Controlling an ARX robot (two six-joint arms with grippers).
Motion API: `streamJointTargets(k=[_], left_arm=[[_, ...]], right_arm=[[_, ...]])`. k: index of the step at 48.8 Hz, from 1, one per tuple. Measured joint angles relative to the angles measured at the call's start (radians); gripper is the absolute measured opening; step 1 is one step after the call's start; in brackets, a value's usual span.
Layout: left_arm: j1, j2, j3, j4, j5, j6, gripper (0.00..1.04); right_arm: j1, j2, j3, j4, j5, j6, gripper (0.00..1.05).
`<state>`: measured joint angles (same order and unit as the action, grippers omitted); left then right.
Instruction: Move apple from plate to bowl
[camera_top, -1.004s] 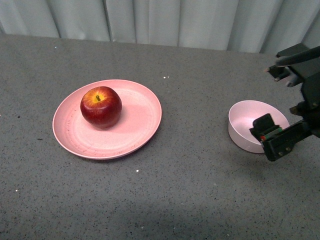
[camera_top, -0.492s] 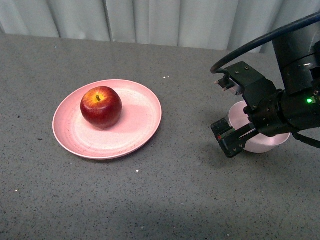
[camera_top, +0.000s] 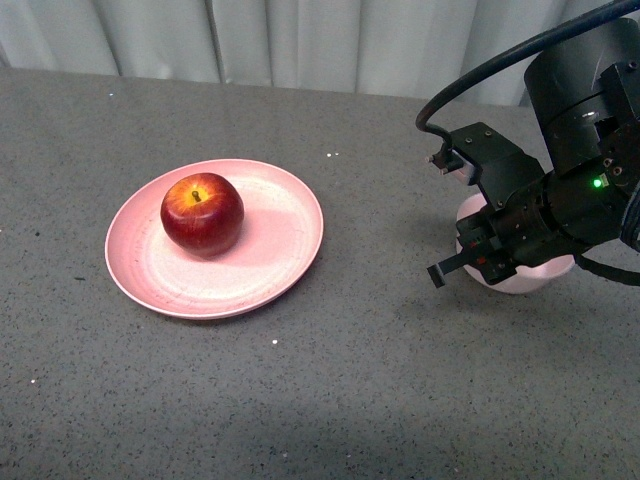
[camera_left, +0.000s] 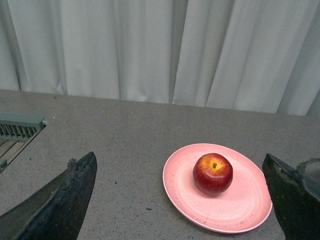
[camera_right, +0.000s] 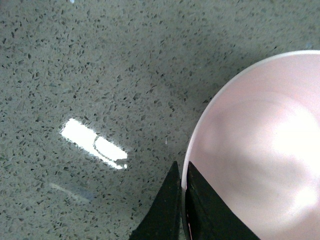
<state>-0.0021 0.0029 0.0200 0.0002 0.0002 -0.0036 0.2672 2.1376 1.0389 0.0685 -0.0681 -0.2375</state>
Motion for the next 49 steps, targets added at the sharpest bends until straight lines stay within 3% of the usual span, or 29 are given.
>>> streamJointTargets(k=[17,36,49], left_arm=[[0.0,0.0,0.0,0.0,0.0,0.0,0.98],[0.0,0.0,0.0,0.0,0.0,0.0,0.98],[0.0,0.0,0.0,0.0,0.0,0.0,0.98]], right_arm=[[0.005,-0.029,0.01,-0.032,-0.057,0.045,0.01],[0.163,0.01,0.171,-0.085,-0.134,0.153,0.01],[0.188,0.063,0.202,-0.085,-0.128,0.172,0.01]])
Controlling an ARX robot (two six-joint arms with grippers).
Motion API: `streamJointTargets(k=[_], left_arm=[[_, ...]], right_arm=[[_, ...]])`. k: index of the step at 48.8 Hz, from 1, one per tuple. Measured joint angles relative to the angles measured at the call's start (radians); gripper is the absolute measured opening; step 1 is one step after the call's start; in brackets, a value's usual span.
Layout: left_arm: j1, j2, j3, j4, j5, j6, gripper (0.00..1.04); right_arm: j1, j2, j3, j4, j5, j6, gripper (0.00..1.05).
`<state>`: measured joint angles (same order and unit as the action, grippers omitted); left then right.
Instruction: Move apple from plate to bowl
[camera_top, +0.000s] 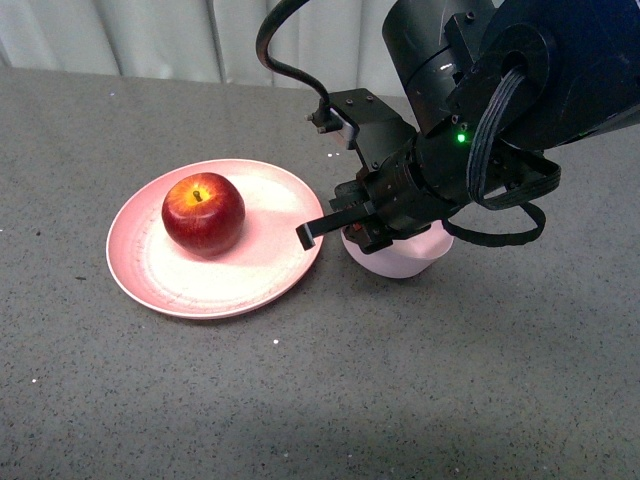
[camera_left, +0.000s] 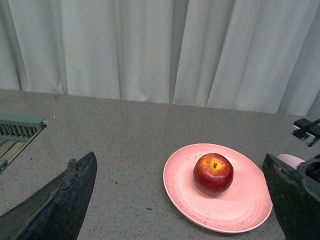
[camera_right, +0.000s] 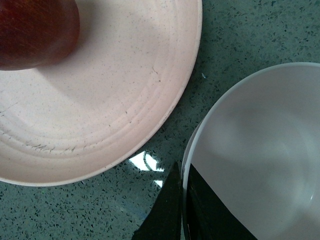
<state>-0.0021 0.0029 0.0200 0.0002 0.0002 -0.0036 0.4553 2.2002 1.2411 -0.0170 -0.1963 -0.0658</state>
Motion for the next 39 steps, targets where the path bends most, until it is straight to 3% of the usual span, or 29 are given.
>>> streamJointTargets(k=[4,6,23,24,32,35,39], left_arm=[[0.0,0.0,0.0,0.0,0.0,0.0,0.98],[0.0,0.0,0.0,0.0,0.0,0.0,0.98],[0.0,0.0,0.0,0.0,0.0,0.0,0.98],[0.0,0.0,0.0,0.0,0.0,0.0,0.98],[0.0,0.0,0.0,0.0,0.0,0.0,0.98],[0.0,0.0,0.0,0.0,0.0,0.0,0.98],[0.0,0.0,0.0,0.0,0.0,0.0,0.98]], right_arm=[[0.0,0.002,0.0,0.01,-0.002,0.002,0.01],[-0.001,0.002,0.0,0.013,-0.009,0.005,0.07],[-0.045,-0.035,-0.047,0.1,-0.054,0.067,0.66],[-0.052,-0.057,-0.061,0.119,-0.048,0.075,0.72],[-0.075,-0.165,-0.137,0.23,0.021,0.082,0.92],[-0.086,-0.221,-0.18,0.282,0.057,0.086,0.97],[-0.107,-0.299,-0.251,0.347,0.078,0.094,0.95]])
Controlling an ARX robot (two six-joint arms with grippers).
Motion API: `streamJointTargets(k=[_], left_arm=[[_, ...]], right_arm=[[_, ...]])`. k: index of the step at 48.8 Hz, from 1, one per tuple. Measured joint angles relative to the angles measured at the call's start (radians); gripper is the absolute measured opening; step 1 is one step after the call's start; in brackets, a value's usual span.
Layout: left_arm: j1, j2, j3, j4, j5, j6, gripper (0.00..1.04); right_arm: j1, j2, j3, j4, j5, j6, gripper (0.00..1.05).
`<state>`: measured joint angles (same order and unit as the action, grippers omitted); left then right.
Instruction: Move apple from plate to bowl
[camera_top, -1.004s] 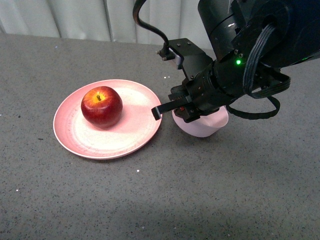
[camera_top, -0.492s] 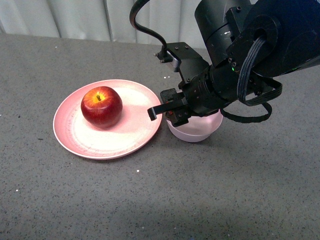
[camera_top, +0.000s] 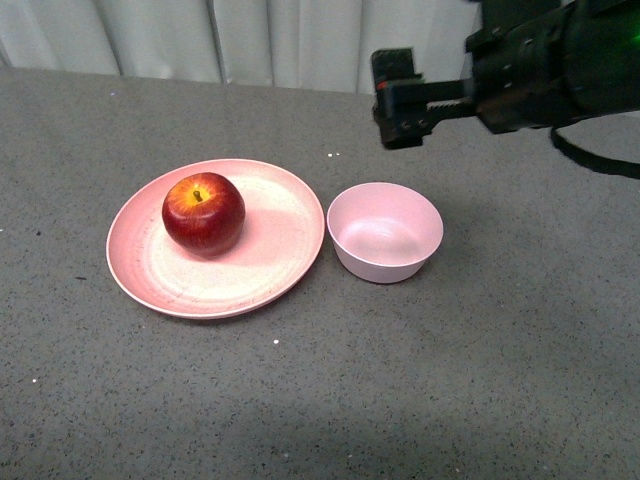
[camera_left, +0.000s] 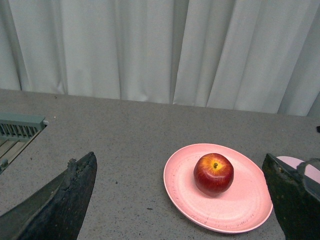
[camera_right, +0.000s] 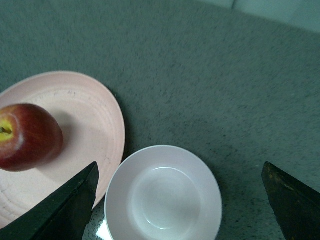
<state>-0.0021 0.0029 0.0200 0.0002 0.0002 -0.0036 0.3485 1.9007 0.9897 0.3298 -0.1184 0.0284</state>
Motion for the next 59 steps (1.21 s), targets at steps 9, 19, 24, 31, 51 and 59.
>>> streamJointTargets(k=[9,19,24,31,51,59], left_arm=[[0.0,0.0,0.0,0.0,0.0,0.0,0.98],[0.0,0.001,0.0,0.0,-0.002,0.0,0.98],[0.0,0.0,0.0,0.0,0.0,0.0,0.98],[0.0,0.0,0.0,0.0,0.0,0.0,0.98],[0.0,0.0,0.0,0.0,0.0,0.0,0.98],[0.0,0.0,0.0,0.0,0.0,0.0,0.98]], right_arm=[[-0.068,-0.199,-0.256,0.227,0.149,-0.029,0.95],[-0.191,-0.391,-0.661,0.817,0.275,-0.034,0.64],[-0.222,-0.519,-0.76,0.817,0.247,-0.033,0.43],[-0.243,-0.602,-0.819,0.776,0.223,-0.033,0.21],[-0.346,-0.961,-0.943,0.548,0.123,-0.032,0.01],[-0.346,-1.114,-0.97,0.422,0.12,-0.032,0.01]])
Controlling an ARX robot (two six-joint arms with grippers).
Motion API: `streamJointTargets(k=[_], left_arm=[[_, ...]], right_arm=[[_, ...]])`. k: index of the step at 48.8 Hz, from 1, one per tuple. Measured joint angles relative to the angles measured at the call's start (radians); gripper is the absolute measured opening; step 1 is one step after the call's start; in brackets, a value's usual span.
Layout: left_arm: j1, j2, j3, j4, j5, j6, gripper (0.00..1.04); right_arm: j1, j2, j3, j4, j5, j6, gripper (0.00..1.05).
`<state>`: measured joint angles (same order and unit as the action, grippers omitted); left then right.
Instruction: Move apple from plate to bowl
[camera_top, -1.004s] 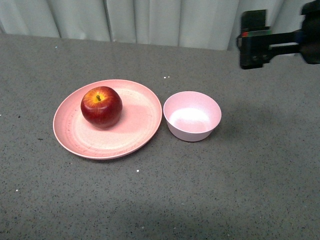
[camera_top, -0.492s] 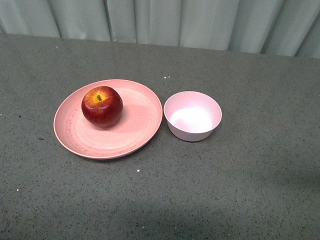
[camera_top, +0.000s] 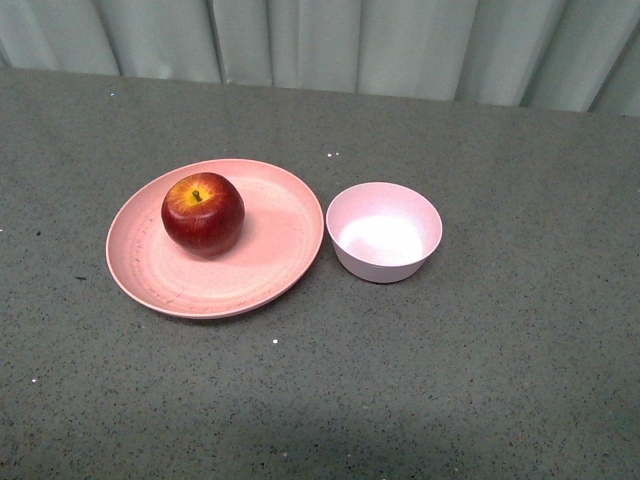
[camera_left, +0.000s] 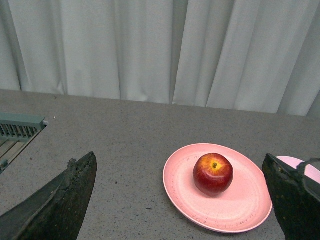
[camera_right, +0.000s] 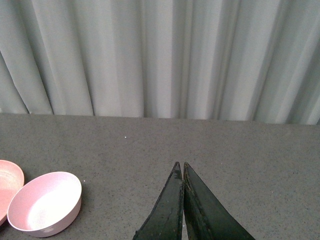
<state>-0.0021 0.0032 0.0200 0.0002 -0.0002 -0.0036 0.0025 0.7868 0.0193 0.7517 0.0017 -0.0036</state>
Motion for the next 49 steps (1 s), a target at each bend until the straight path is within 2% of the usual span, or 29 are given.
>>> streamJointTargets(k=[11,49], left_arm=[[0.0,0.0,0.0,0.0,0.0,0.0,0.98],[0.0,0.0,0.0,0.0,0.0,0.0,0.98]], right_arm=[[0.0,-0.184,-0.014,-0.162,0.0,0.0,0.01],[0.0,-0.548,-0.014,-0.509,0.0,0.0,0.01]])
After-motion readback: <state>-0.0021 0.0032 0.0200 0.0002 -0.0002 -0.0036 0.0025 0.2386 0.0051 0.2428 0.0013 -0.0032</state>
